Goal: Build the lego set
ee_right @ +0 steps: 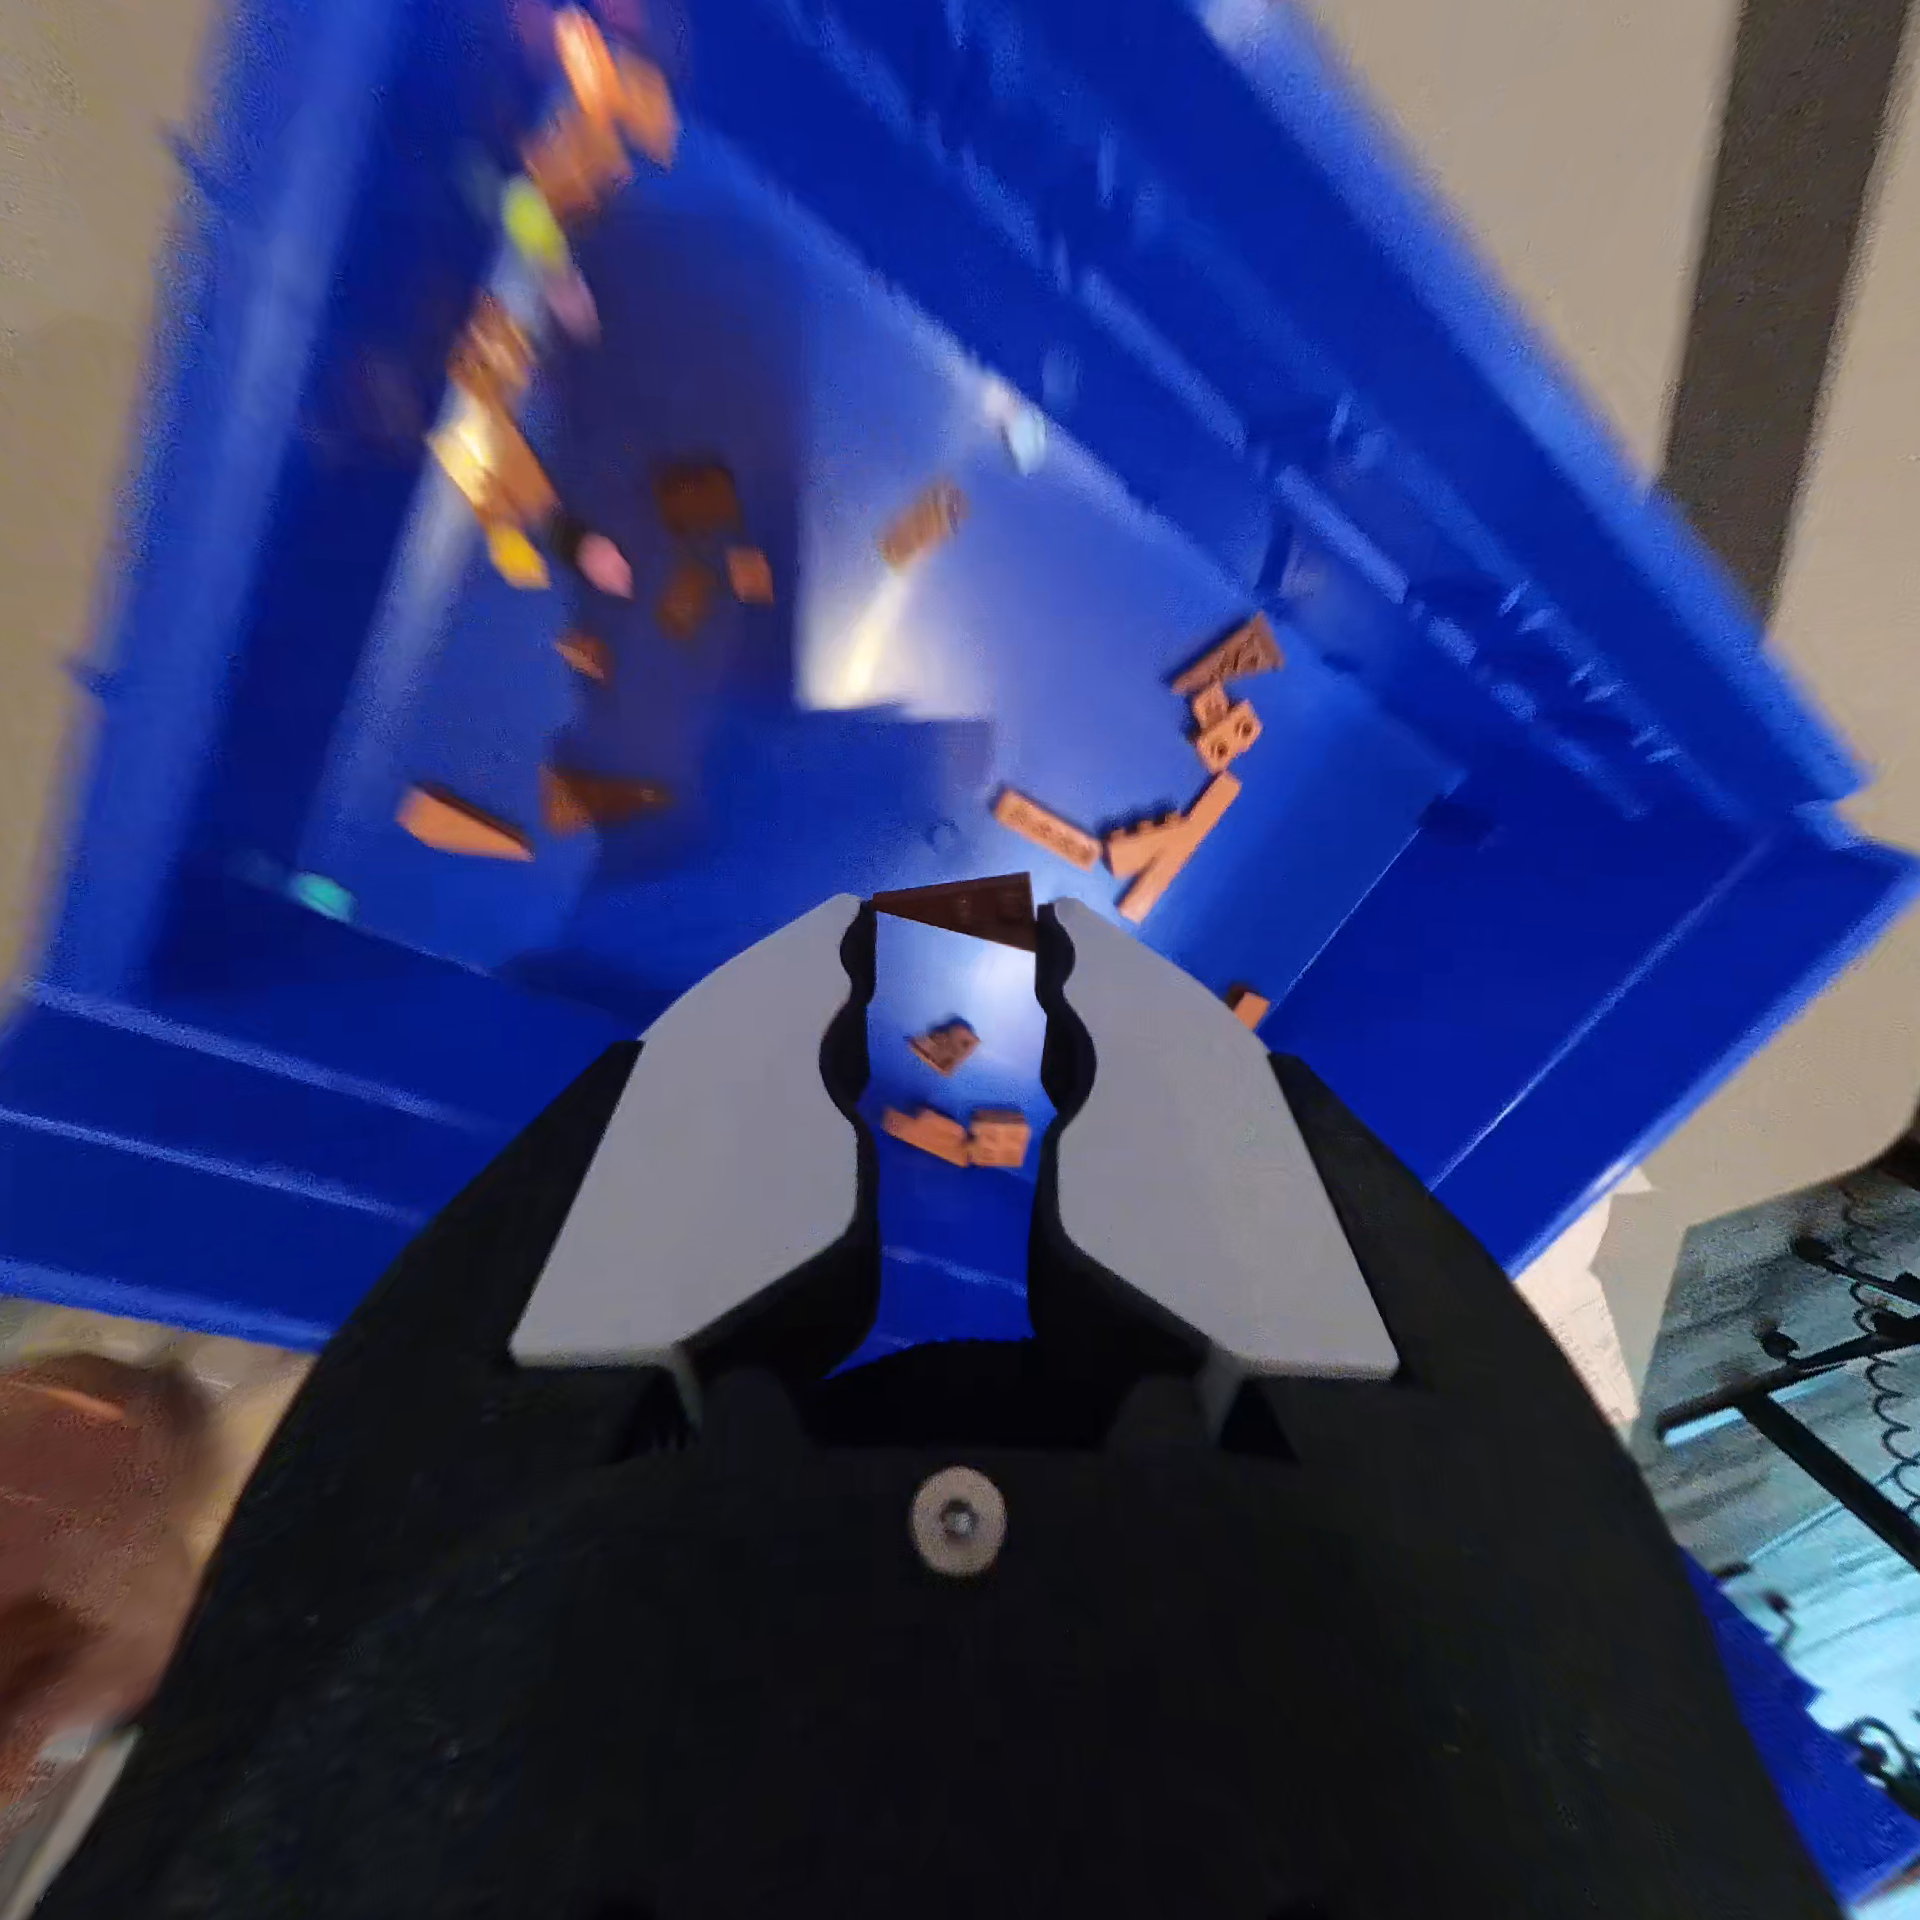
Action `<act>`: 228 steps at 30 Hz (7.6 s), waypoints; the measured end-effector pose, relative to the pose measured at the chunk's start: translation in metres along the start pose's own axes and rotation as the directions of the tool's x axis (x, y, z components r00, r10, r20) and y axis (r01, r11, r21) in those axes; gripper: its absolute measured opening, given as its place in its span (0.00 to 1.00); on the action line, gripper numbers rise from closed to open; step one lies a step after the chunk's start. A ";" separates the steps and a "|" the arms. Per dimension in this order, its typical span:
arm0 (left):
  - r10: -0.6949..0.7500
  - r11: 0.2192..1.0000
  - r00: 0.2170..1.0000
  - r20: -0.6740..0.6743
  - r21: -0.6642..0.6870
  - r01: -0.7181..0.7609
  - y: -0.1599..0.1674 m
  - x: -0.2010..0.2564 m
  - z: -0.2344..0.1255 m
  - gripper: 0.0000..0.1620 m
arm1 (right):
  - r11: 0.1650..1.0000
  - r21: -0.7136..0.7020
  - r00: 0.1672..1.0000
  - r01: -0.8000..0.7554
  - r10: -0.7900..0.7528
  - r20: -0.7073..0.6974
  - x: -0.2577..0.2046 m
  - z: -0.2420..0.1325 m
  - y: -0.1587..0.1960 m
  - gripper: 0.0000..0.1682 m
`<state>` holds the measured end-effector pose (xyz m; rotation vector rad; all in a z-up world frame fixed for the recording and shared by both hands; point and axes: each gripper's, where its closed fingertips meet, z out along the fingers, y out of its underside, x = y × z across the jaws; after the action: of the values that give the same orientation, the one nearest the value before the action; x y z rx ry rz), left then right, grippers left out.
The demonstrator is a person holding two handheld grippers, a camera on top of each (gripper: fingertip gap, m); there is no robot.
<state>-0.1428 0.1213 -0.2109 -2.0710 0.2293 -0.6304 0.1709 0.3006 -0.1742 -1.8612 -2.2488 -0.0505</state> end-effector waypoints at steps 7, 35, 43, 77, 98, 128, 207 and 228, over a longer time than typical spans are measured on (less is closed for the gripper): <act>0.037 0.997 0.999 -0.010 -0.069 -0.038 0.008 0.004 -0.001 0.28 | 0.970 0.233 0.989 -0.066 0.094 -0.114 -0.103 -0.043 -0.110 0.17; 0.068 0.983 0.992 -0.104 -0.160 -0.085 0.024 0.015 0.003 0.28 | 0.856 0.447 0.963 -0.261 0.266 0.053 -0.138 0.074 -0.208 0.19; 0.022 0.991 0.991 -0.135 -0.126 -0.039 0.019 0.014 0.001 0.28 | 0.782 0.600 0.960 -0.170 0.270 -0.080 -0.123 0.057 -0.215 0.21; 0.057 0.990 0.990 -0.133 -0.122 -0.073 0.019 0.016 0.001 0.28 | 0.699 0.697 0.943 -0.158 0.316 -0.104 -0.115 0.052 -0.212 0.20; 0.088 0.986 0.991 -0.100 -0.134 -0.101 0.021 0.016 0.003 0.28 | 0.982 0.161 0.990 -0.097 0.111 -0.083 0.056 0.047 -0.028 0.20; 0.123 0.980 0.988 -0.093 -0.144 -0.136 0.022 0.017 0.004 0.28 | 0.926 0.232 0.953 -0.299 0.302 0.022 0.023 -0.008 -0.049 0.05; 0.572 0.796 0.820 -0.034 -0.220 -0.564 0.038 0.024 0.013 0.18 | 0.688 0.709 0.937 -0.153 0.328 -0.116 -0.116 0.052 -0.195 0.08; 0.645 0.748 0.764 -0.028 -0.182 -0.638 0.034 0.025 0.011 0.18 | 0.691 0.707 0.940 -0.147 0.320 -0.117 -0.118 0.052 -0.195 0.08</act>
<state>-0.1129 0.1005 -0.2355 -1.9867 0.9692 -0.1406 -0.0068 0.1567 -0.2256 -1.5806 -1.5253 0.5221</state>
